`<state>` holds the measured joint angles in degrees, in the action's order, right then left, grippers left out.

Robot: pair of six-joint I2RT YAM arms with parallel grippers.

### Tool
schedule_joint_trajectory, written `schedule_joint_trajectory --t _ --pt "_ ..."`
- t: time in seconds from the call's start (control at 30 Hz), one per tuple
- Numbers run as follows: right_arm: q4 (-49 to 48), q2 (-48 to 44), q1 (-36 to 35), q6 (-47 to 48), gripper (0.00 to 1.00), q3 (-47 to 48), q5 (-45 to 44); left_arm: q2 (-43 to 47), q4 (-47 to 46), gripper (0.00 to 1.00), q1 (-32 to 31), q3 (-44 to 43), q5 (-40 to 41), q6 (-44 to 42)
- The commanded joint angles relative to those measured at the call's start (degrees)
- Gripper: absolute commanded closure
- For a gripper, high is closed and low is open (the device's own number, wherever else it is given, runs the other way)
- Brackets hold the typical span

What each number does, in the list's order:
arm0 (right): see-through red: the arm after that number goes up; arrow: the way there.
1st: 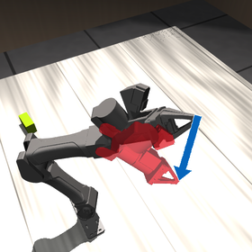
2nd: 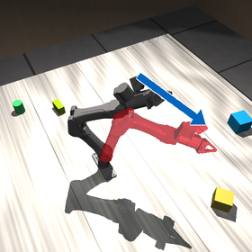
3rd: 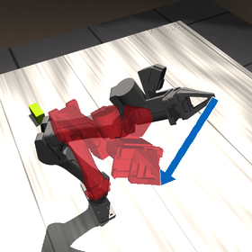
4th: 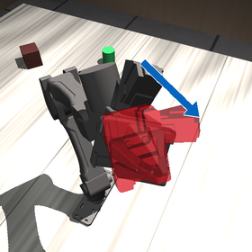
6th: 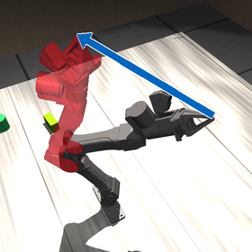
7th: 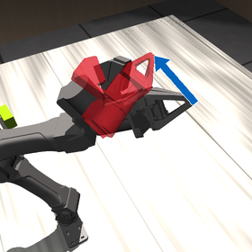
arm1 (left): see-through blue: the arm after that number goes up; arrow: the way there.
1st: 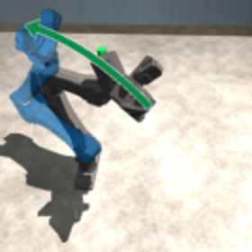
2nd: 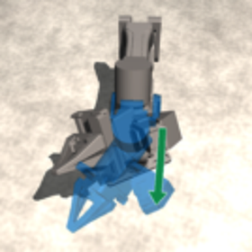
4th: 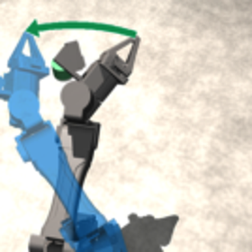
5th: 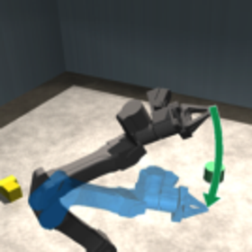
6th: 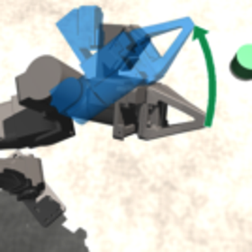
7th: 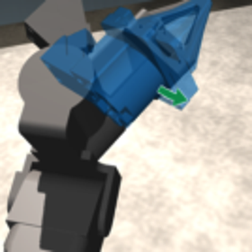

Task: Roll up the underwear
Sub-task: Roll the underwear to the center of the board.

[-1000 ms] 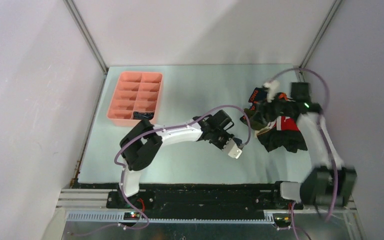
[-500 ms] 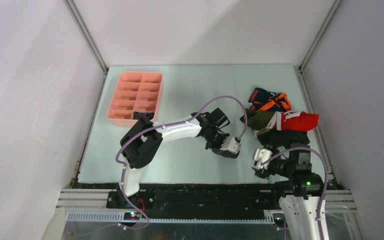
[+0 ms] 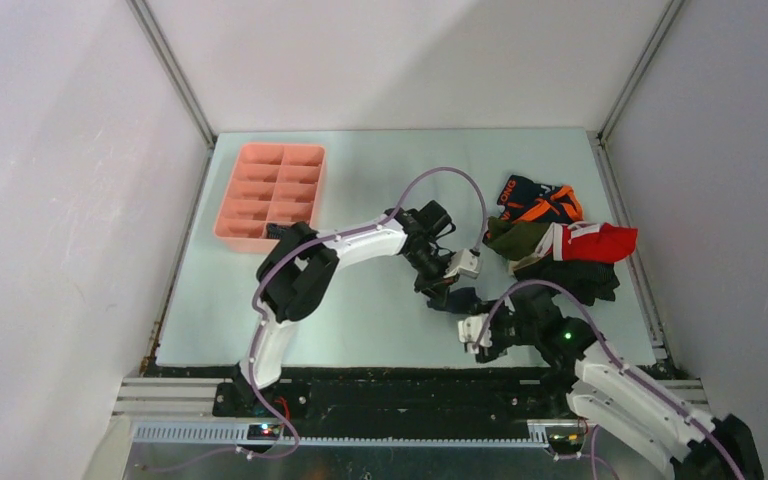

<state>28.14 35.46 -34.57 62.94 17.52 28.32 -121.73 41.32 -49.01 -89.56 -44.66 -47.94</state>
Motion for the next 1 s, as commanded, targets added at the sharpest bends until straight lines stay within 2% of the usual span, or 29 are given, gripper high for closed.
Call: schedule_joint_trajectory --t 0.0,0.27,0.4,0.47,0.5,0.53,0.57,0.6,0.63,0.67,0.7,0.73,0.8,0.87,0.97 --pt "-16.8 5.8 -2.3 -3.7 0.32 0.4 -6.6 -5.3 8.5 0.98 -1.5 0.7 -2.3 1.1" --pt "-23.5 12.7 -2.5 -1.8 0.34 -0.1 -8.4 -6.3 10.8 0.98 -0.6 -1.1 -2.8 -0.6" --pt "-26.1 20.0 -2.5 1.1 0.36 -0.2 -8.0 -6.8 10.9 0.98 0.6 -1.6 -4.1 0.1" --pt "-24.8 23.4 -2.2 2.7 0.42 0.9 -7.4 -6.6 10.3 0.97 1.5 -1.6 -4.9 2.3" --pt "-24.1 24.5 -1.9 2.8 0.48 2.4 -7.0 -6.1 9.9 0.91 2.0 -1.5 -5.4 3.4" --pt "-22.3 26.8 -1.0 2.7 0.53 3.3 -6.1 -5.6 8.3 0.86 3.1 -0.8 -5.7 5.9" --pt "-21.1 28.0 -0.5 2.4 0.64 5.4 -5.7 -3.8 6.7 0.76 3.7 0.2 -5.9 8.0" --pt "-18.0 30.8 0.4 2.0 0.77 8.3 -4.8 -2.4 1.9 0.72 5.5 3.2 -6.2 12.8" --pt "-16.3 32.2 1.1 1.7 0.82 9.9 -4.1 0.5 -0.9 0.64 6.5 4.8 -6.4 15.7" --pt "-13.2 34.7 2.8 1.2 0.88 12.7 -2.2 2.3 -8.1 0.59 8.6 8.6 -6.3 22.4" --pt "-12.0 36.0 3.7 0.5 0.9 14.2 -1.3 5.8 -15.7 0.49 9.7 10.4 -5.7 25.9" --pt "-8.7 38.9 5.4 -0.5 0.93 17.4 0.2 7.4 -19.4 0.47 12.0 14.2 -5.5 32.6" --pt "-2.6 44.7 7.9 -1.8 0.94 22.9 2.5 14.6 -27.6 0.44 14.8 19.2 -3.7 39.1" --pt "3.0 51.4 10.1 -4.7 0.95 28.9 3.6 21.0 -31.6 0.44 15.8 23.7 0.3 38.3" --pt "11.5 61.9 13.2 -8.7 0.97 36.6 5.1 28.9 -36.7 0.43 14.0 30.5 6.8 31.6"
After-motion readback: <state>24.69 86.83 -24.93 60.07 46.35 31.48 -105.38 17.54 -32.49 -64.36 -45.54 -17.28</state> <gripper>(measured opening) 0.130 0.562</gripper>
